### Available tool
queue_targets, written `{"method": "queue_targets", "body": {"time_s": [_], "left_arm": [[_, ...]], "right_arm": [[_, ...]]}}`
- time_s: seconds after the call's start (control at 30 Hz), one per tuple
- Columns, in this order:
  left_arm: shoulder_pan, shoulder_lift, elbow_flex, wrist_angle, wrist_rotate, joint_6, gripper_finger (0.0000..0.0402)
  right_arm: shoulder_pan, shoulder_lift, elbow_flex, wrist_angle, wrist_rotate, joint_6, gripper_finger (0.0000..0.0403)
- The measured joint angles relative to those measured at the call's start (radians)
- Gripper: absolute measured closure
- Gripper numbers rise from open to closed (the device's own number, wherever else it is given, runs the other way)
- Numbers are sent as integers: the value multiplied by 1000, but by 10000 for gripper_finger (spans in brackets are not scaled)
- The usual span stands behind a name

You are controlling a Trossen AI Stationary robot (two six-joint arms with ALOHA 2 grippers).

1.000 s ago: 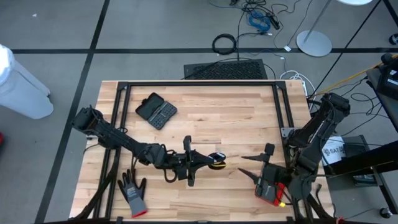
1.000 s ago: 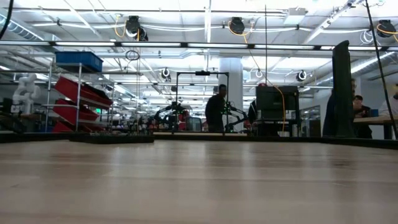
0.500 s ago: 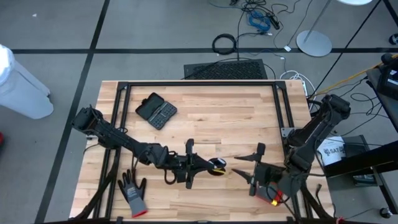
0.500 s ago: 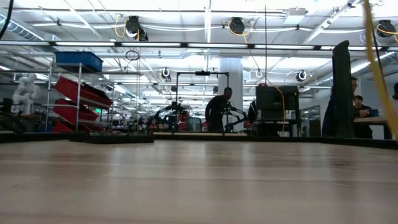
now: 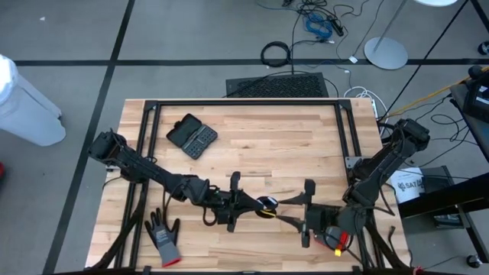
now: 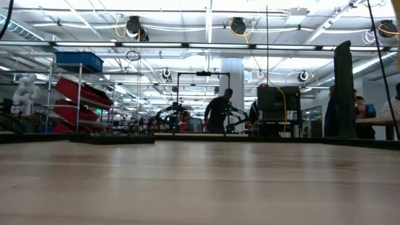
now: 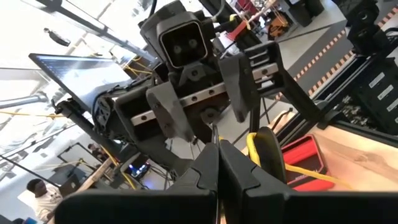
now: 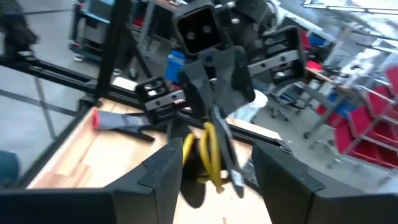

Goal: Coil cords
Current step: Coil the yellow wire onto the spool

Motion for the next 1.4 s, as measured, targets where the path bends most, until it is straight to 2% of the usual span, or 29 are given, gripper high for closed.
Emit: {"method": "queue_targets", "body": {"time_s": [0.1,0.33,0.83,0.97,1.23,1.4], "left_arm": [[0,0,0,0,0,0,400],[0,0,0,1,26,-1,400],[0,0,0,5,44,-4,400],[0,-1,0,7,43,-6,400],[0,-1,0,10,36,-4,397],[-6,-1,0,21,2,-54,354]], "right_arm": [[-14,0,0,-7,-56,14,244],[-40,0,0,-26,-81,45,294],[-82,-1,0,-47,-184,80,364],[-86,-1,0,-54,-186,80,395],[-85,-1,0,-53,-151,76,400],[-67,-1,0,-54,-90,75,401]]}}
